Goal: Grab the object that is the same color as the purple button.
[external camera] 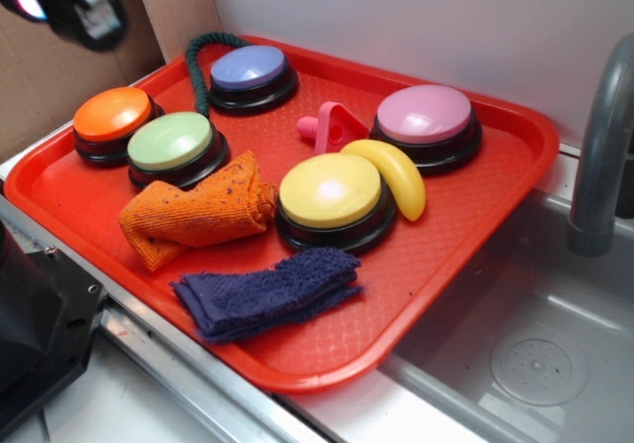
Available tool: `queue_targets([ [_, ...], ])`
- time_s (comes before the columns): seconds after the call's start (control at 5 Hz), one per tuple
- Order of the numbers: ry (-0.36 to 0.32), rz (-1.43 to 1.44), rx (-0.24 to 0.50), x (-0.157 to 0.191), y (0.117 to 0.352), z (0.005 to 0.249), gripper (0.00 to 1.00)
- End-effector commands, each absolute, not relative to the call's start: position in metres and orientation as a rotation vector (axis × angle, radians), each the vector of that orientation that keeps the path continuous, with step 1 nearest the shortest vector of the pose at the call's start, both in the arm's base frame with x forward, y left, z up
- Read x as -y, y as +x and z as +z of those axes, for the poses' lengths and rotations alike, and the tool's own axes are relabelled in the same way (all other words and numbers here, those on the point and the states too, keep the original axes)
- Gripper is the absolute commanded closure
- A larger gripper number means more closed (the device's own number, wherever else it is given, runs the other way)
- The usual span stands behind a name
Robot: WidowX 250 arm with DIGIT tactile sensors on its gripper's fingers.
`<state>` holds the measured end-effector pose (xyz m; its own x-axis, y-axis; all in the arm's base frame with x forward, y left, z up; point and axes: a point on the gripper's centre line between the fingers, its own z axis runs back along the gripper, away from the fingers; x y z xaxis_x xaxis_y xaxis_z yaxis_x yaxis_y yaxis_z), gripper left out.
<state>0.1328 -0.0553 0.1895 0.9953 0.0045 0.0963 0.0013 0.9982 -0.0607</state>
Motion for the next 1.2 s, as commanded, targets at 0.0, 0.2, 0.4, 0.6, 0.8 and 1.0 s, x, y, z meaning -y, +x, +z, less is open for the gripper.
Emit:
queue_targets([
  [0.0, -0.074, 0.061, 0.118, 0.097, 0.152, 0.132, 0.00],
  [0.2, -0.140, 0.039, 0.120, 0.105, 0.158, 0.099, 0.00],
  [0.4, -0.135, 0.049, 0.099, 0.110, 0.160, 0.073, 0.00],
  [0.6, -0.160, 0.034, 0.084, 0.116, 0.164, 0.051, 0.00],
  [0.8, -0.202, 0.002, 0.087, 0.128, 0.167, 0.028, 0.00],
  [1.0, -0.240, -0.016, 0.088, 0.141, 0.165, 0.019, 0.00],
])
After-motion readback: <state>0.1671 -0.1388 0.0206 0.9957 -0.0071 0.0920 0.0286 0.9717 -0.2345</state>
